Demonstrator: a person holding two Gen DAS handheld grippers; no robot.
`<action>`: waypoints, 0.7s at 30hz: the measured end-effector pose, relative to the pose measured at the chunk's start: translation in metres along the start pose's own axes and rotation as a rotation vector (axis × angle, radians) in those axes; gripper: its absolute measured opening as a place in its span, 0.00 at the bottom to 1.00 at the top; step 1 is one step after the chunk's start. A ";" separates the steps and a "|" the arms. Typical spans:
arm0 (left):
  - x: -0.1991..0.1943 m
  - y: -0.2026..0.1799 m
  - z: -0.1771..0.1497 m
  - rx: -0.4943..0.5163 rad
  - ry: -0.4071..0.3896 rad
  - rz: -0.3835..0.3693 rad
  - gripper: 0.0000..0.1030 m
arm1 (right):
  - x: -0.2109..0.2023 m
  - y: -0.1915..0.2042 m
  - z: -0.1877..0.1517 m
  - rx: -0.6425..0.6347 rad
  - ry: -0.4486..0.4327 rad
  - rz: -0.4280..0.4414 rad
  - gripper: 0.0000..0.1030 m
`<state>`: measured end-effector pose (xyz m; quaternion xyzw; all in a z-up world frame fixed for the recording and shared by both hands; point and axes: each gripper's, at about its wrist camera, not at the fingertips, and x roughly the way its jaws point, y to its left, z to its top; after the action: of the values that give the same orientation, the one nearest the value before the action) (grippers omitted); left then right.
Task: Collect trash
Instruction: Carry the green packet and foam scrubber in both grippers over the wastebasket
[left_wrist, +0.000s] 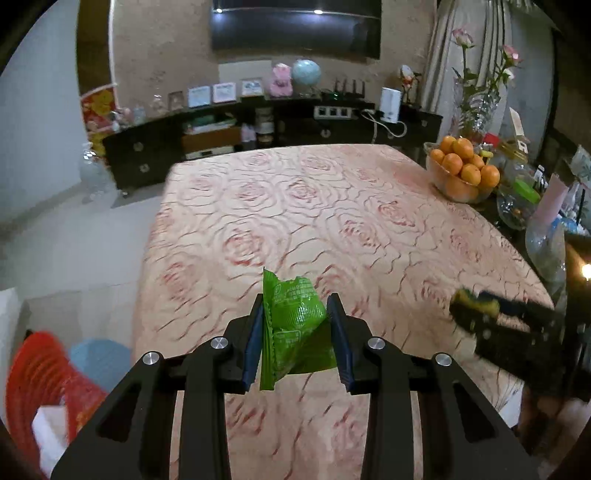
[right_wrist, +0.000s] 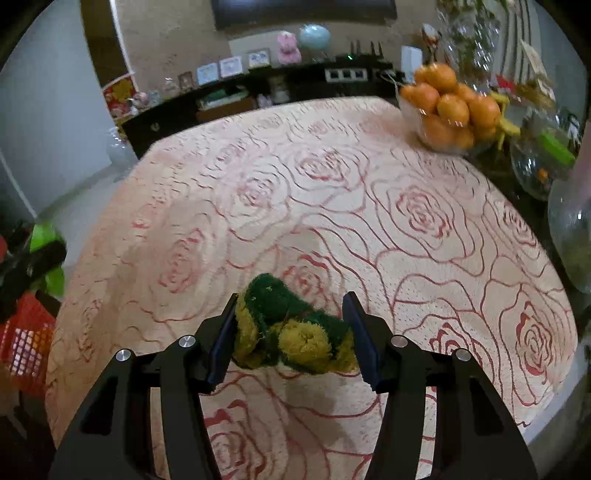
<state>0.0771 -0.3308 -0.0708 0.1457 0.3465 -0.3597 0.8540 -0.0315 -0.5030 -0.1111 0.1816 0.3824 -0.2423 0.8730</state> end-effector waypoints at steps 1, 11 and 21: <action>-0.005 0.003 -0.004 -0.006 -0.002 0.007 0.31 | -0.003 0.004 0.000 -0.010 -0.009 0.006 0.52; -0.058 0.046 -0.044 -0.102 -0.041 0.109 0.31 | -0.032 0.039 -0.001 -0.093 -0.079 0.061 0.52; -0.094 0.084 -0.060 -0.161 -0.091 0.213 0.31 | -0.043 0.086 -0.001 -0.176 -0.097 0.132 0.52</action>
<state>0.0608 -0.1944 -0.0485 0.0960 0.3176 -0.2440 0.9112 -0.0089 -0.4200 -0.0678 0.1171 0.3469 -0.1584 0.9170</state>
